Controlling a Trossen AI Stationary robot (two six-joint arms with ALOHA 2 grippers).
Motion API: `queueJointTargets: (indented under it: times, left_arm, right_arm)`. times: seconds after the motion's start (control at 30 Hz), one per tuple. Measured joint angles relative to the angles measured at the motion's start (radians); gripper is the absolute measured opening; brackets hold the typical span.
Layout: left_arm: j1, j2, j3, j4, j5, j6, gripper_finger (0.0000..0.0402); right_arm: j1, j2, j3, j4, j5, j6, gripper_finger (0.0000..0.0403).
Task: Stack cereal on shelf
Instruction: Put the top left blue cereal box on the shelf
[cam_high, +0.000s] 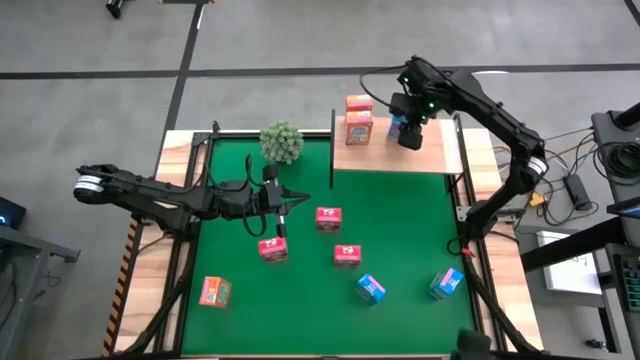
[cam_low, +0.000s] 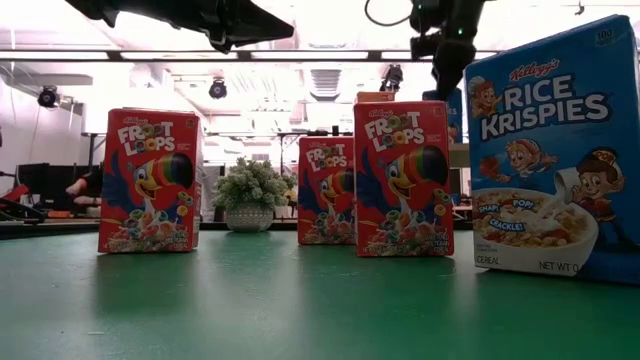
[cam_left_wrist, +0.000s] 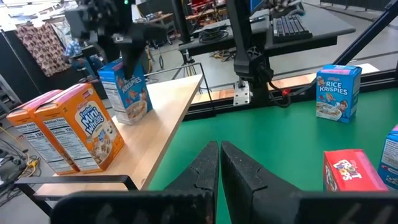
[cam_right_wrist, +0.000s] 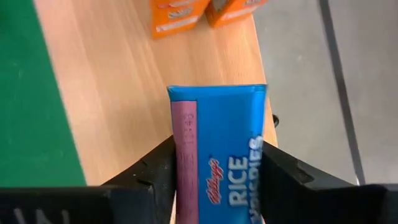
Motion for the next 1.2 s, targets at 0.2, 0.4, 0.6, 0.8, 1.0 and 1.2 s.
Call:
queueJointTargets:
  times: [0.2,0.4,0.6,0.8,1.0,1.2]
  left_arm:
    - [0.000,0.002,0.000,0.000,0.000,0.000,0.0000]
    - [0.000,0.002,0.000,0.000,0.000,-0.001,0.0000]
    - [0.000,0.002,0.000,0.000,0.000,-0.001,0.0000]
    - [0.000,0.002,0.000,0.000,0.000,0.000,0.0000]
    - [0.000,0.002,0.000,0.002,0.000,0.016,0.0000]
    - [0.000,0.002,0.000,0.004,0.000,0.020,0.0000]
  right_arm:
    - [-0.028,0.024,0.002,0.016,0.000,-0.007,0.0211]
    - [-0.031,0.012,0.002,0.019,0.000,-0.002,0.0245]
    - [-0.029,-0.015,0.009,0.018,0.001,0.036,0.0262]
    - [-0.012,-0.046,0.064,0.019,0.000,0.119,0.0257]
    - [0.062,-0.072,0.157,0.020,0.000,0.224,0.0244]
    - [0.194,-0.099,0.198,0.025,0.000,0.299,0.0230]
